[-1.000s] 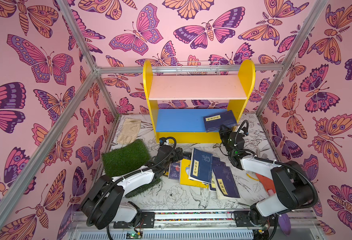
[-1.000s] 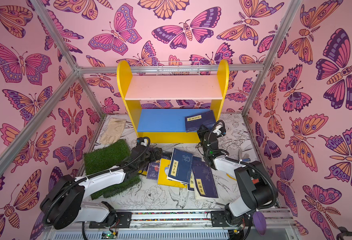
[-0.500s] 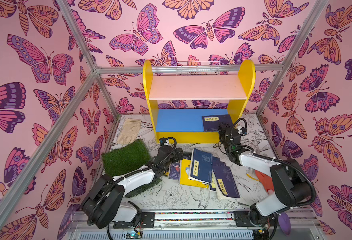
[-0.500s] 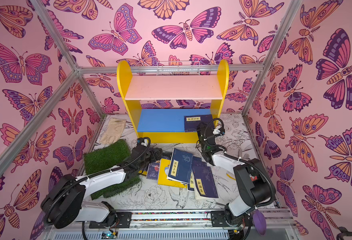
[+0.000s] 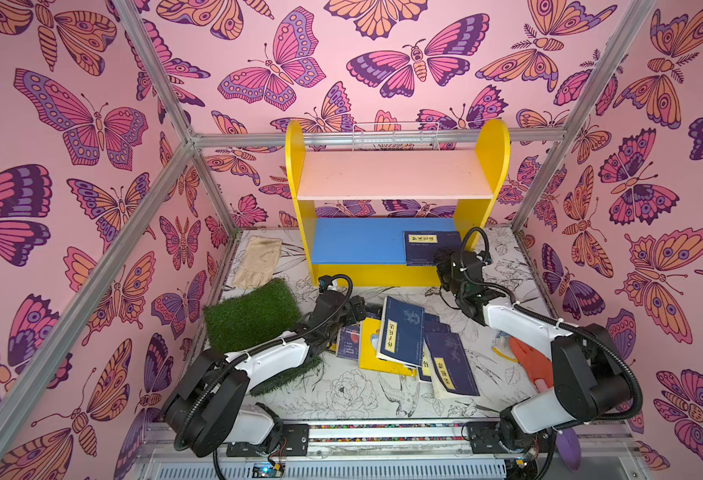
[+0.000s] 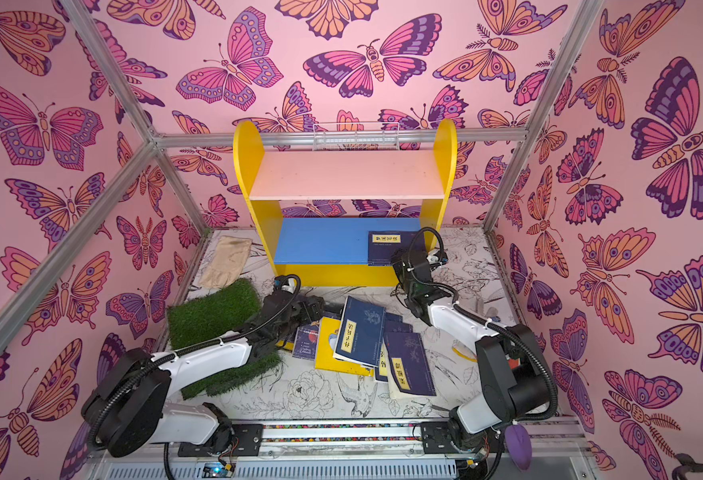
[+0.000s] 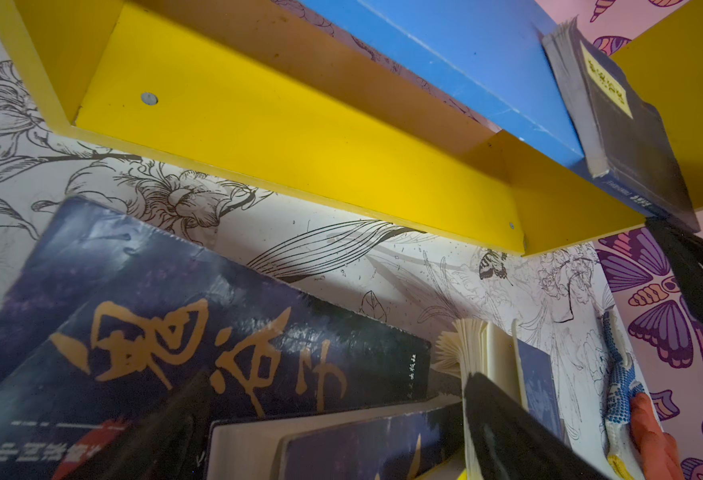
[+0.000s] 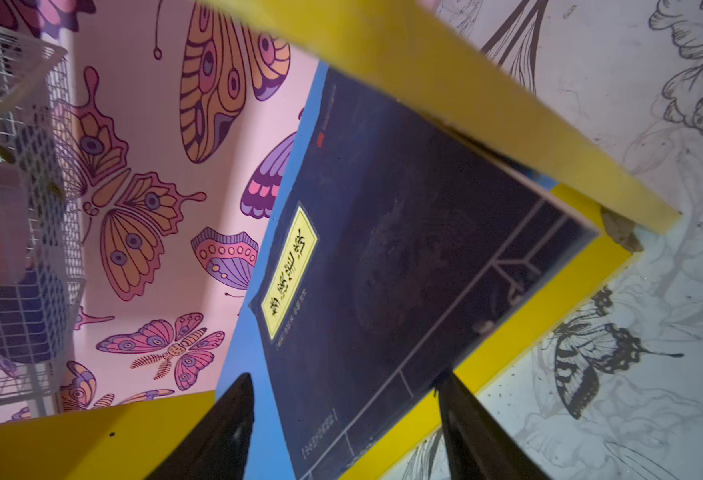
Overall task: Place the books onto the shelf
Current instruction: 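Release the book on the blue shelf and draw the right gripper back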
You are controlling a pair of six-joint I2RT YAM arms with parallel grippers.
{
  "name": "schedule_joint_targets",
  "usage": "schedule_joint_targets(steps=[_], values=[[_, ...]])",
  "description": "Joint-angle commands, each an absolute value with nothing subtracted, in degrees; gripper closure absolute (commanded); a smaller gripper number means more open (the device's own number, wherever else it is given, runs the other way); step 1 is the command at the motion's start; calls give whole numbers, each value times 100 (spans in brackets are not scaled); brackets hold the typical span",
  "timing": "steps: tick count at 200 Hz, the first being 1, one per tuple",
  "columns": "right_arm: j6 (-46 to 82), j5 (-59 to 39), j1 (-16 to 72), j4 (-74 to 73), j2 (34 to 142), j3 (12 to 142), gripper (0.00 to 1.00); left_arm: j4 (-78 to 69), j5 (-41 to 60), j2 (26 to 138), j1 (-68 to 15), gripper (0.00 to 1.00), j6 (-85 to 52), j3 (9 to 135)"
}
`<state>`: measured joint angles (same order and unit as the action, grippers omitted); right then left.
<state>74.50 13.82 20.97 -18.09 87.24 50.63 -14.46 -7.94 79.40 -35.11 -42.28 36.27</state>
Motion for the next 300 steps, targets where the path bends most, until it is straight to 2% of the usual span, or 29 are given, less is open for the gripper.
schedule_joint_targets(steps=[1,40,61,66,80,88,100,122,220,300], values=[[6955,1009,1929,-1498,8469,5107,31,-1317,-738,7962,-3481,3,-4201,3612],[5792,551,1874,-843,7958,5095,32,-1318,-747,7998,-3491,3,-4201,3629],[5216,370,1879,-89,7696,5158,37,-1318,-756,8031,-3491,3,-4201,3630],[5122,332,1869,96,7659,5181,41,-1318,-764,8033,-3497,3,-4207,3630],[4878,209,1873,491,7628,5219,62,-1309,-773,8088,-3498,3,-4214,3639],[4738,73,1878,569,7653,5222,81,-1275,-787,8135,-3498,4,-4235,3655],[4630,-87,1880,567,7730,5208,100,-1257,-798,8205,-3499,4,-4275,3667],[4597,-247,1898,450,7970,5265,100,-1251,-791,8316,-3510,4,-4359,3717],[4406,155,1964,500,9172,6280,100,-1134,-870,8375,-3648,3,-4337,3778],[4298,430,1906,515,9596,6696,100,-1047,-774,8411,-3687,2,-4090,3909]])
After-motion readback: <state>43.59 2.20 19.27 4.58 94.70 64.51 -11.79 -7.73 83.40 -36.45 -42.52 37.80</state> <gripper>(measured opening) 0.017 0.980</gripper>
